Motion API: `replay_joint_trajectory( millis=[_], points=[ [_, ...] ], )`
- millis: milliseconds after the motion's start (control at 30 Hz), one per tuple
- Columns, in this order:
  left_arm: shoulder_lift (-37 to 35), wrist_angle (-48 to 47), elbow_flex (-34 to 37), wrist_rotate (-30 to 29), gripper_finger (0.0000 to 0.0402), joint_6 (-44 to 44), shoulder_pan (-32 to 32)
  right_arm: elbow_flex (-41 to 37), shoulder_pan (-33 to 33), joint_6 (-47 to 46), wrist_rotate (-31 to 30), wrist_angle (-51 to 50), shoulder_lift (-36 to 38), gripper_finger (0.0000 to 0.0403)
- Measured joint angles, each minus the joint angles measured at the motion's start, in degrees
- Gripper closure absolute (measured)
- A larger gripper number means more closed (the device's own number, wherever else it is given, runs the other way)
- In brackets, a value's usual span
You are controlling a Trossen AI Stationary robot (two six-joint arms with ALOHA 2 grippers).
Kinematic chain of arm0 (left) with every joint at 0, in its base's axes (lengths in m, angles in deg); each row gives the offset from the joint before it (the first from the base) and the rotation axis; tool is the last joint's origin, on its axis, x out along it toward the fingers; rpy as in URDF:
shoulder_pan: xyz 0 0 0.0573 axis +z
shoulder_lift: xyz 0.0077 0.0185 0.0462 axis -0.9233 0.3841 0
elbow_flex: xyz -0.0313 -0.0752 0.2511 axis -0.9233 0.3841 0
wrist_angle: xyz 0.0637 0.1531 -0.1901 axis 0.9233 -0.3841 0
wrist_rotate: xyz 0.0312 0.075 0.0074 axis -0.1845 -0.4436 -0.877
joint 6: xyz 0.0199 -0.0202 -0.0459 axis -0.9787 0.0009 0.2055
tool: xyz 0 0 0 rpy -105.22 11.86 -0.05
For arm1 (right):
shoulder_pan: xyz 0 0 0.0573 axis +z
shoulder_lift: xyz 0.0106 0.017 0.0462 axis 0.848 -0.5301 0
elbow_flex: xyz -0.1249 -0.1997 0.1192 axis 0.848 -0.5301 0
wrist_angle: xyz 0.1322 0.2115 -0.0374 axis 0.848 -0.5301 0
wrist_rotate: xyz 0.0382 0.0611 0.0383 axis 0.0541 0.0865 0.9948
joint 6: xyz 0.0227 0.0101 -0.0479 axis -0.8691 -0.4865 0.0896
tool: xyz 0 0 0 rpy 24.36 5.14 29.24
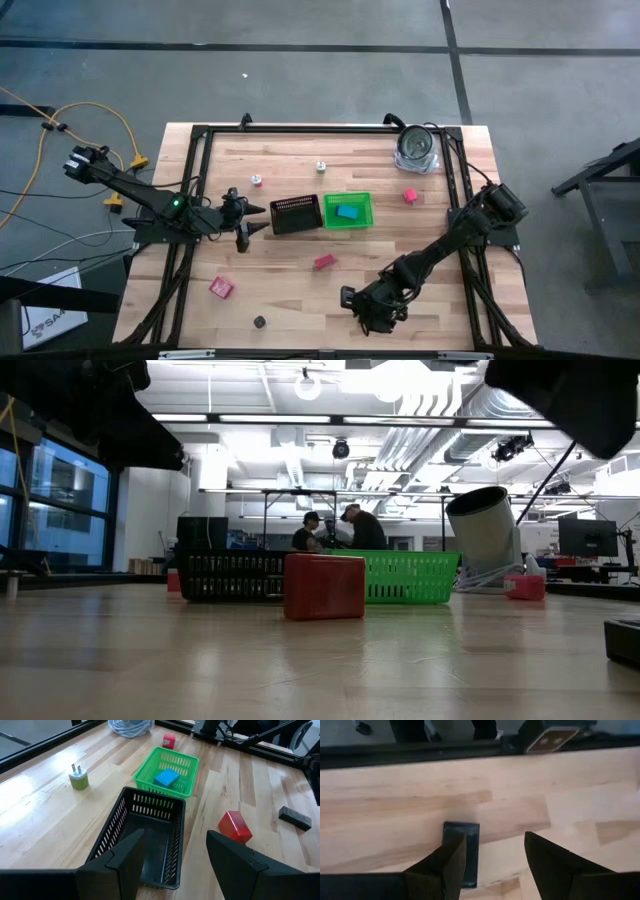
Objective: Pick & Place Office items
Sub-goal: Put the black digital timer into the green bin
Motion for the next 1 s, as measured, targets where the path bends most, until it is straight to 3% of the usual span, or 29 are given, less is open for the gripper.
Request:
replay_joint_trajectory(
  millis=[333,1000],
  points=[
    [0.01,0.39,0.00,0.00,0.0198,0.01,-0.02,-0.04,0.04,-4.78,1.30,-1.05,-3.63,0.0214],
    [0.01,0.63,0.00,0.00,0.0198,-0.01,0.00,-0.04,1.86,-4.65,-1.42,-1.18,-3.56,0.0214]
  ],
)
